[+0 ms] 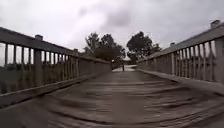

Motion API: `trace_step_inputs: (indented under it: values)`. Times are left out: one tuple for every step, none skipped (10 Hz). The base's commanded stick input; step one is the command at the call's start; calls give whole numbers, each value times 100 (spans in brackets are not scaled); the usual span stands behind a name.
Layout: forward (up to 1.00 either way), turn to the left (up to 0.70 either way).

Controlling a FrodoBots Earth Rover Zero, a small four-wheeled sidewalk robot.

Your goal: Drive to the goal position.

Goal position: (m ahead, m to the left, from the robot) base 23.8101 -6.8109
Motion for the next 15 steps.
trace_step_inputs:
  values:
    - [85, 0]
    - [85, 0]
    - [85, 0]
    - [85, 0]
    - [85, 0]
    - [85, 0]
    - [85, 0]
    - [85, 0]
    - [85, 0]
    - [85, 0]
    - [85, 0]
    - [85, 0]
    - [85, 0]
    - [85, 0]
    - [85, 0]
